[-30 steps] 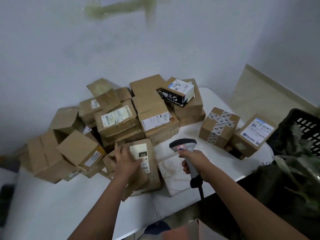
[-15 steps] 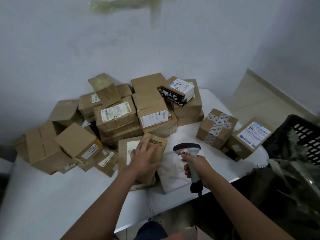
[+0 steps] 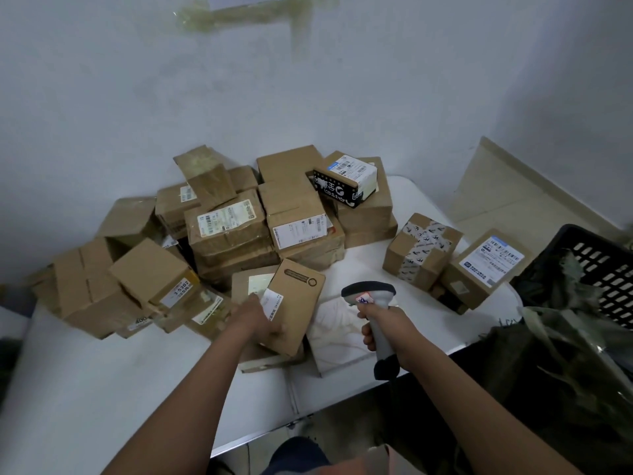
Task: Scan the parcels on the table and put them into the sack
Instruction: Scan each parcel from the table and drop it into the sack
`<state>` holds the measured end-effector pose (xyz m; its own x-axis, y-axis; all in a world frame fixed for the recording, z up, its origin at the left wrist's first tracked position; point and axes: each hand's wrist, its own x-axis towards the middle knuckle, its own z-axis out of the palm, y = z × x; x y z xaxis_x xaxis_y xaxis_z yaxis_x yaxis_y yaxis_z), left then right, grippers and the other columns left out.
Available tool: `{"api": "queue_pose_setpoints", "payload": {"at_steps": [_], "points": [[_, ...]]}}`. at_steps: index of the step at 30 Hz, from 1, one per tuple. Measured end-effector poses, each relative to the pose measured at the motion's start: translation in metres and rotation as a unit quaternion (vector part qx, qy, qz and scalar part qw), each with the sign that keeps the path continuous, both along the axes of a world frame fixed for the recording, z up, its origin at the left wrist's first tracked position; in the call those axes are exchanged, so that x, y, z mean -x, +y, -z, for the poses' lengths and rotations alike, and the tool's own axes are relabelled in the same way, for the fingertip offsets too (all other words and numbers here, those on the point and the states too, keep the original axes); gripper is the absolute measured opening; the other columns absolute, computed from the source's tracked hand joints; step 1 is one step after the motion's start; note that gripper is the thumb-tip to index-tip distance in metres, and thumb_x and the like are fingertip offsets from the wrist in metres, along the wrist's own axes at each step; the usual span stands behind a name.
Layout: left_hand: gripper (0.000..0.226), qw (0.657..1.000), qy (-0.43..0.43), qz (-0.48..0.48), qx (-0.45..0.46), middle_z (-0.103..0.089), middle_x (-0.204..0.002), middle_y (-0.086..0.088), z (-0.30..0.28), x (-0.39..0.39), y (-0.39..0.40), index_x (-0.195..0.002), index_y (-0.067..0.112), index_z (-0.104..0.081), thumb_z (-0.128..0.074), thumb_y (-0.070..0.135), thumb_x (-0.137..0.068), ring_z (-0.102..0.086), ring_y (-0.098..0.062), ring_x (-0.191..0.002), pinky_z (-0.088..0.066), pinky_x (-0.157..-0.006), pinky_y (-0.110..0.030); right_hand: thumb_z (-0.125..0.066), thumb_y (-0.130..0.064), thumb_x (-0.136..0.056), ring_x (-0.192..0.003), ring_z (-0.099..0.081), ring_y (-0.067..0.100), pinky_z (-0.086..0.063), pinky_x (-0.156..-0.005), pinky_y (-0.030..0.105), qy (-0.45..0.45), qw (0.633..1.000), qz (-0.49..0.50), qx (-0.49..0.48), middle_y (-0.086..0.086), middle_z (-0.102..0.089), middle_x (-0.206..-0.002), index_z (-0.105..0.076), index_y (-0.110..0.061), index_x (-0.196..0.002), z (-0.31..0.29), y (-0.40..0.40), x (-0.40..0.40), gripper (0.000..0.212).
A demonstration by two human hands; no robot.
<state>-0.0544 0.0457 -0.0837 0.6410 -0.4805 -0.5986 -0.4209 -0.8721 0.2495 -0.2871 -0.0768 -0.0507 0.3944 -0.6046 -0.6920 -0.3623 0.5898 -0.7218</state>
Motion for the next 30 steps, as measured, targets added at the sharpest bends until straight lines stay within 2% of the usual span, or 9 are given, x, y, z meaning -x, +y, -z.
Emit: {"api": "queue_pose_setpoints", "payload": {"at_steps": [4,7,9,12,14,19,23,27,30], "points": [[0.072,0.986,0.080,-0.069,0.127,-0.051,-0.135,-0.011,-0.015,0.001,-0.007,-0.140,0.011,-0.038,-0.077,0.029,-0.083,-0.053,-0.028,-0.112,-0.048,-0.088,-0.035,-0.063,-0.029,-0.094,-0.048,-0.055,0.020,-0.046,-0.047,0.025,0.002,1.000,0.006,0.006,0.012,-0.060,-0.060,-0.064,0.002,-0.098,-0.003,0.000,0.014,0.031],[0.032,0.971,0.086,-0.022,0.223,-0.059,-0.113,-0.008,-0.034,0.020,-0.020,-0.115,0.016,-0.057,-0.070,0.016,-0.086,-0.056,-0.022,-0.088,-0.045,-0.064,-0.029,-0.063,-0.032,-0.094,-0.051,-0.057,0.021,-0.048,-0.049,0.026,0.017,0.999,0.025,0.021,0.013,-0.061,-0.064,-0.065,0.000,-0.097,-0.006,-0.002,0.031,0.032],[0.022,0.957,0.054,0.055,0.280,-0.062,-0.104,0.000,-0.045,0.041,-0.032,-0.103,0.024,-0.061,-0.067,0.011,-0.086,-0.055,-0.015,-0.084,-0.042,-0.061,-0.025,-0.062,-0.035,-0.094,-0.055,-0.058,0.022,-0.049,-0.052,0.028,0.031,0.998,0.047,0.030,0.013,-0.062,-0.065,-0.065,-0.002,-0.097,-0.007,-0.004,0.043,0.033],[0.044,0.920,-0.055,0.198,0.334,-0.067,-0.109,0.005,-0.035,0.075,-0.046,-0.115,0.026,-0.066,-0.060,-0.002,-0.082,-0.056,-0.019,-0.101,-0.044,-0.078,-0.030,-0.063,-0.035,-0.094,-0.060,-0.058,0.024,-0.049,-0.056,0.031,0.041,0.995,0.092,0.027,0.015,-0.062,-0.070,-0.065,-0.002,-0.102,-0.007,-0.008,0.057,0.034],[0.061,0.900,-0.125,0.275,0.313,-0.064,-0.123,0.000,-0.010,0.095,-0.049,-0.132,0.028,-0.059,-0.056,-0.004,-0.080,-0.051,-0.025,-0.117,-0.038,-0.093,-0.036,-0.063,-0.035,-0.094,-0.062,-0.058,0.023,-0.050,-0.057,0.032,0.049,0.992,0.116,0.030,0.014,-0.062,-0.072,-0.064,-0.003,-0.103,-0.008,-0.008,0.067,0.033],[0.072,0.899,-0.136,0.390,0.147,-0.012,-0.164,0.006,0.041,0.120,-0.033,-0.153,0.037,-0.023,-0.054,0.012,-0.094,-0.011,-0.022,-0.149,-0.015,-0.117,-0.045,-0.064,-0.033,-0.093,-0.063,-0.059,0.022,-0.051,-0.055,0.031,0.066,0.988,0.135,0.038,0.013,-0.062,-0.073,-0.063,-0.004,-0.104,-0.010,-0.006,0.088,0.031],[0.073,0.914,-0.080,0.377,0.124,0.001,-0.165,0.006,0.051,0.116,-0.030,-0.153,0.041,-0.020,-0.058,0.052,-0.092,0.001,-0.022,-0.151,-0.009,-0.118,-0.050,-0.065,-0.036,-0.093,-0.066,-0.061,0.023,-0.049,-0.055,0.031,0.082,0.987,0.128,0.046,0.013,-0.063,-0.076,-0.063,-0.006,-0.102,-0.017,-0.007,0.094,0.031],[0.101,0.943,-0.075,0.302,0.117,0.015,-0.164,-0.006,0.046,0.096,-0.041,-0.157,0.035,-0.002,-0.069,0.055,-0.083,0.009,-0.030,-0.151,-0.002,-0.120,-0.053,-0.063,-0.035,-0.093,-0.063,-0.060,0.022,-0.049,-0.054,0.031,0.080,0.991,0.077,0.070,0.013,-0.063,-0.075,-0.062,-0.006,-0.103,-0.030,-0.009,0.091,0.031],[0.112,0.951,-0.049,0.293,0.089,0.012,-0.164,-0.009,0.042,0.081,-0.045,-0.157,0.028,0.002,-0.073,0.054,-0.078,0.006,-0.031,-0.151,0.000,-0.120,-0.049,-0.062,-0.035,-0.094,-0.061,-0.060,0.020,-0.050,-0.052,0.029,0.074,0.993,0.019,0.085,0.012,-0.063,-0.074,-0.060,-0.003,-0.107,-0.042,-0.011,0.083,0.034]]}}
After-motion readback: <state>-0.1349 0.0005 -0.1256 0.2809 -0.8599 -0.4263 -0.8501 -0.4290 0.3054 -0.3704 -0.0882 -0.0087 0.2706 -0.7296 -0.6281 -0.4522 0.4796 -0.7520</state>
